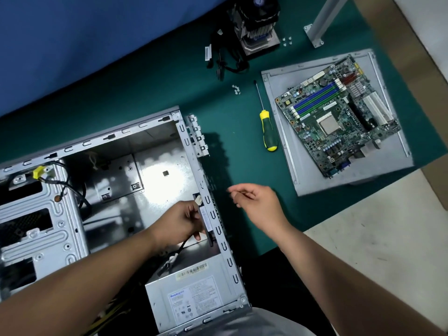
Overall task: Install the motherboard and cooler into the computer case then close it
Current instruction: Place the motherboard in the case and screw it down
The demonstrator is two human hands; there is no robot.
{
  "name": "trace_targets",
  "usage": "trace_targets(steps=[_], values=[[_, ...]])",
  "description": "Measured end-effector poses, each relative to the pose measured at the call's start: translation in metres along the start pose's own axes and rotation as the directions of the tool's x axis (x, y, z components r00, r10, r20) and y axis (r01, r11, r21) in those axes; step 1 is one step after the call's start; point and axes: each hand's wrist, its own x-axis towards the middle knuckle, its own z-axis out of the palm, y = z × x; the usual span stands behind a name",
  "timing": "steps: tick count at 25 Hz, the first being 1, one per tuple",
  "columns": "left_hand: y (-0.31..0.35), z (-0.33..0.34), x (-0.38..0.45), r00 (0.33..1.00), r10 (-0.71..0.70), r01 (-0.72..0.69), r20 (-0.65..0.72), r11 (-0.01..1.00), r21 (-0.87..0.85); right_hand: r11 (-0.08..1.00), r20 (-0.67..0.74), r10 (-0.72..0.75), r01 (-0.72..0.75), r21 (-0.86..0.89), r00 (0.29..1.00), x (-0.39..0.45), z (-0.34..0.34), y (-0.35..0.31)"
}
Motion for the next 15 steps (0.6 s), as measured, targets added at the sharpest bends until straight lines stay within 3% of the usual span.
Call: trace_targets(steps=[15], values=[[-0.003,0.002,-0.004,0.991,0.135,-0.135,-0.019,0.991,-0.001,0.988,0.036,0.000,-0.006,0.157,0.999,-0.019,0.023,0.037]])
